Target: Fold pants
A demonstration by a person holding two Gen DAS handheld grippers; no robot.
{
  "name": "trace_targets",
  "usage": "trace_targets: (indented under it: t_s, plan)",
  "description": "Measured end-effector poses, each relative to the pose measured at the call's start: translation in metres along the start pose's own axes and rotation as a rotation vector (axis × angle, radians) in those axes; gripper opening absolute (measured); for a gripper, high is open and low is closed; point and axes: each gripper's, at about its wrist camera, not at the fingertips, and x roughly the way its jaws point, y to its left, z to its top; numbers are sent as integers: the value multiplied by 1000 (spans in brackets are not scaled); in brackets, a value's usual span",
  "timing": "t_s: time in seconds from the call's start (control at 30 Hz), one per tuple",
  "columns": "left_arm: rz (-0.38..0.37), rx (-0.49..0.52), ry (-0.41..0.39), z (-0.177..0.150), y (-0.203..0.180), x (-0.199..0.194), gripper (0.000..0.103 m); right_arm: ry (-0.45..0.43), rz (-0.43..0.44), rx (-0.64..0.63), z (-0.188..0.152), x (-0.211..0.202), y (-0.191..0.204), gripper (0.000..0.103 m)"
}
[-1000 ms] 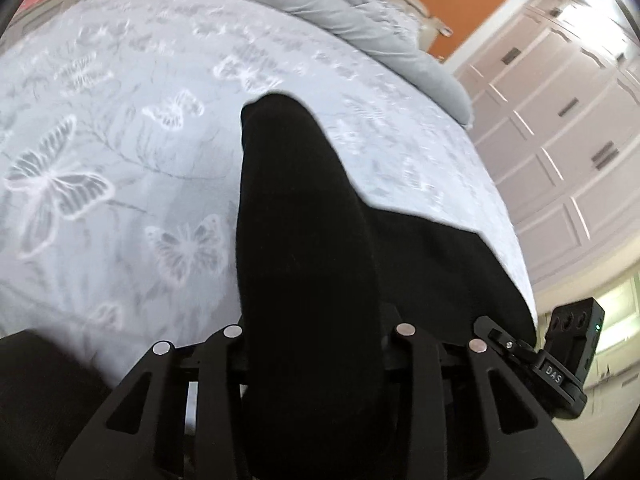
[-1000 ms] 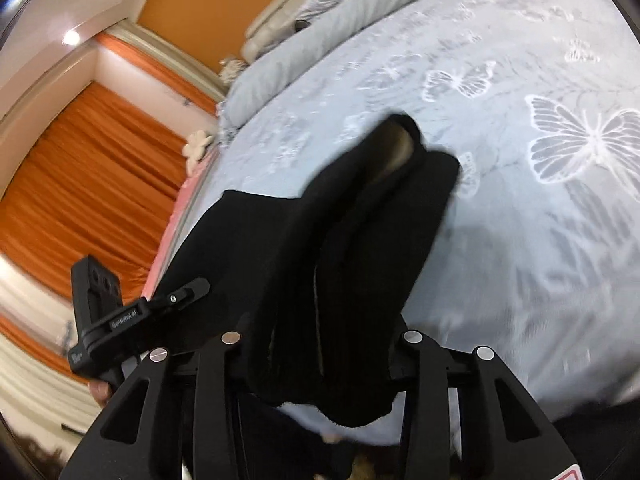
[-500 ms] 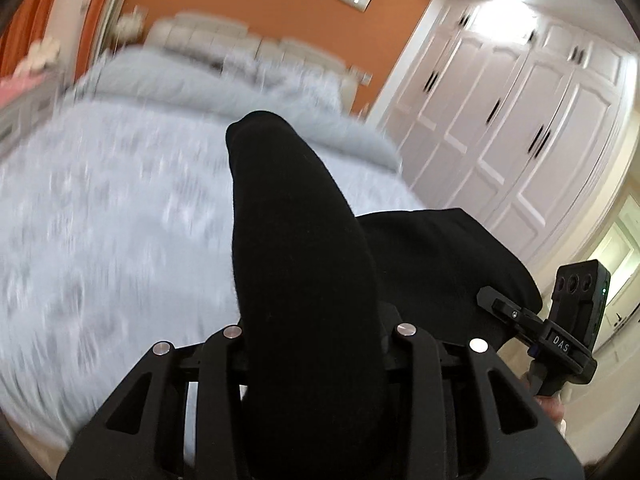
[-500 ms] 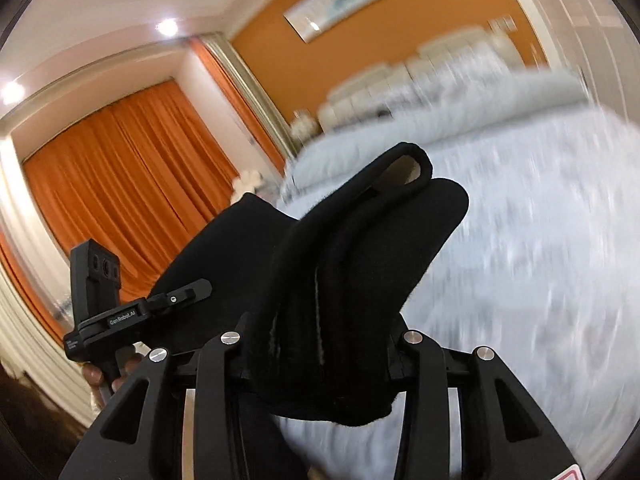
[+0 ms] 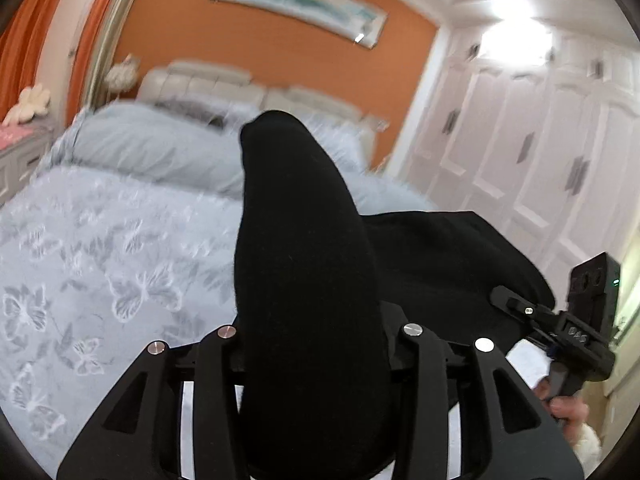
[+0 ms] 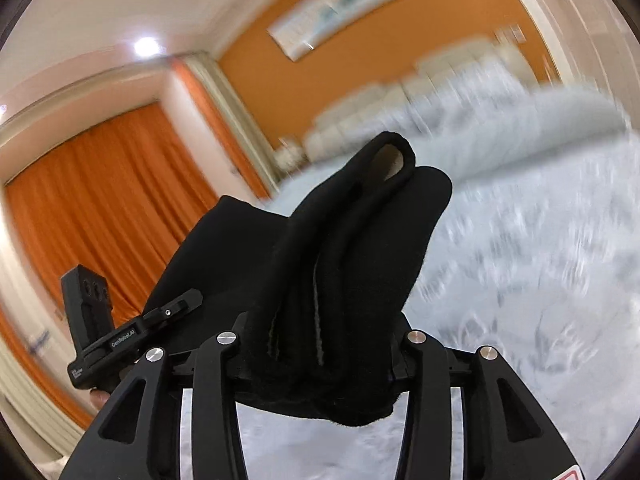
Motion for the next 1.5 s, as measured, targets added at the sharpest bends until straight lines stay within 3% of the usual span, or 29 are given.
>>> trace_targets:
  t_s: [0.1, 0.17, 0.2, 0.23, 0.27, 0.3, 0.37, 0.43, 0.47, 0.5, 0.57, 0.7, 0.77, 0.8, 0.83, 0.87, 0.93, 0.97, 1.03, 1.13, 1.17, 1.23, 1.27, 1.37, 1.43, 1.5]
  plan:
    - [79, -15, 124, -39, 33, 76, 51, 172, -121, 100, -39, 80, -74, 49]
    - [205, -37, 274, -83, 69, 133, 58, 328, -232, 147, -72, 113, -113, 51]
    - [245, -50, 314, -95, 81, 142, 60, 372, -209, 210, -90, 116, -138, 55]
    - [189, -93, 305, -107, 99, 137, 68, 329, -160, 231, -92, 104, -142, 55]
    - [165, -109, 282, -108, 103, 127, 75, 330, -201, 206, -87, 95, -140, 64]
    - [179, -105, 271, -105, 106, 114, 78, 315, -287, 116, -73, 80, -127, 65]
    - [265, -73, 208, -91, 107, 80, 77, 196, -384, 9, -54, 50, -100, 66]
    - [297, -37, 143, -67, 100, 54, 77, 110, -395, -40, -38, 36, -77, 66]
    - [309, -18, 118, -54, 92, 47, 77, 105, -353, -55, -29, 41, -65, 60]
    - [321, -5, 98, -39, 81, 45, 77, 120, -313, -67, -22, 52, -56, 36]
    - [314, 3, 98, -19, 64, 57, 80, 174, -300, -94, -13, 80, -41, 7]
    - [318, -11, 191, -7, 52, 131, 81, 293, -369, -131, -6, 160, -55, 5]
    - [371, -12, 328, -23, 62, 190, 81, 359, -495, -126, -10, 193, -95, 2]
    - [436, -11, 397, -37, 74, 215, 79, 395, -518, -99, -24, 199, -107, 0]
    - [440, -29, 442, -50, 89, 231, 81, 367, -488, -25, -26, 197, -130, 0]
    - [383, -90, 460, -58, 104, 238, 81, 350, -421, 62, -24, 190, -142, 0]
    - [332, -189, 421, -54, 118, 227, 81, 334, -392, 116, -16, 177, -138, 0]
    - [333, -184, 401, -49, 117, 219, 80, 320, -397, 51, -12, 168, -120, 2]
    - [400, -98, 318, -40, 107, 201, 80, 292, -371, -49, -14, 159, -97, 3]
    - [466, 12, 335, -42, 97, 205, 82, 410, -459, -86, -41, 179, -118, 0]
    - [472, 25, 328, -42, 93, 200, 82, 396, -438, -64, -41, 177, -122, 0]
    - [480, 35, 294, -38, 79, 177, 80, 352, -448, 20, -31, 152, -117, 0]
    - [476, 59, 271, -36, 69, 161, 80, 322, -463, -4, -26, 137, -103, 10]
    - [487, 118, 209, -33, 43, 109, 81, 242, -461, -116, -22, 86, -57, 11]
    - [473, 130, 192, -38, 27, 70, 81, 219, -448, -132, -27, 55, -37, 11]
    - [466, 139, 173, -45, 14, 37, 82, 200, -439, -127, -35, 25, -23, 18]
